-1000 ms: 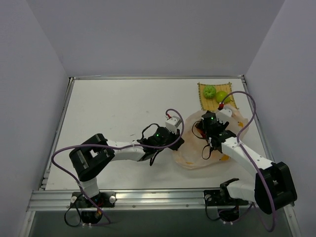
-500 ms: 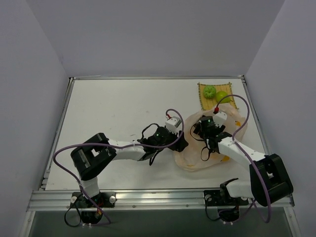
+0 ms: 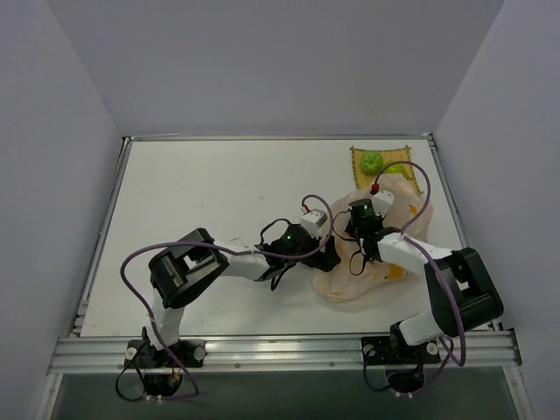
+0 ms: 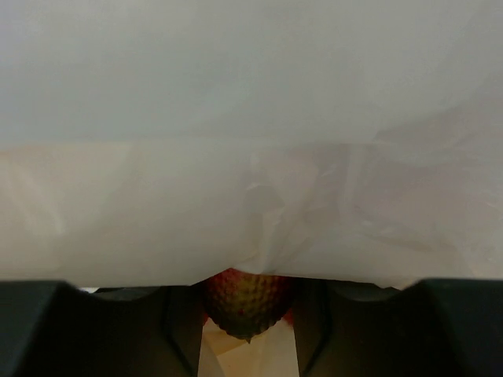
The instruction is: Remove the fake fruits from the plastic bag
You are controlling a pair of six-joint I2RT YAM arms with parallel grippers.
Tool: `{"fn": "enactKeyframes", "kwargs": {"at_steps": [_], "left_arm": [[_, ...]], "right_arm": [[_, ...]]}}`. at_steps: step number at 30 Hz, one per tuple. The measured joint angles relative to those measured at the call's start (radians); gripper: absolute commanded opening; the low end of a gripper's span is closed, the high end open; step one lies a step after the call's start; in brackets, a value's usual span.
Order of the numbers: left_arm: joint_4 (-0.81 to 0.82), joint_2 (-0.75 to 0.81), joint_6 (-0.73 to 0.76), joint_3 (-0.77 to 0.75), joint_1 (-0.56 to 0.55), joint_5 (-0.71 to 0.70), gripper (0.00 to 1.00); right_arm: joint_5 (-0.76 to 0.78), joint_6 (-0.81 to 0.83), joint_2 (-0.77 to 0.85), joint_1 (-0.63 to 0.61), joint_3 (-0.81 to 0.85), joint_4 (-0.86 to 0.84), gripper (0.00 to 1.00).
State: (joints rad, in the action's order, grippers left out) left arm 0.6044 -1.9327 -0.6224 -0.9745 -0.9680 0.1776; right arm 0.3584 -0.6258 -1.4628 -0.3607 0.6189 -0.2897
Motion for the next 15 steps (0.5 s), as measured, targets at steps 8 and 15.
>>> {"fn": "enactKeyframes", "kwargs": {"at_steps": [8, 15], "left_arm": [[0.000, -0.039, -0.020, -0.064, 0.014, 0.001, 0.74], [0.004, -0.040, -0.031, -0.105, 0.014, -0.011, 0.02]], "right_arm": [[0.008, 0.003, 0.167, -0.051, -0.059, 0.033, 0.12], [0.028, -0.002, 0.417, -0.134, -0.098, 0.156, 0.10]]}}
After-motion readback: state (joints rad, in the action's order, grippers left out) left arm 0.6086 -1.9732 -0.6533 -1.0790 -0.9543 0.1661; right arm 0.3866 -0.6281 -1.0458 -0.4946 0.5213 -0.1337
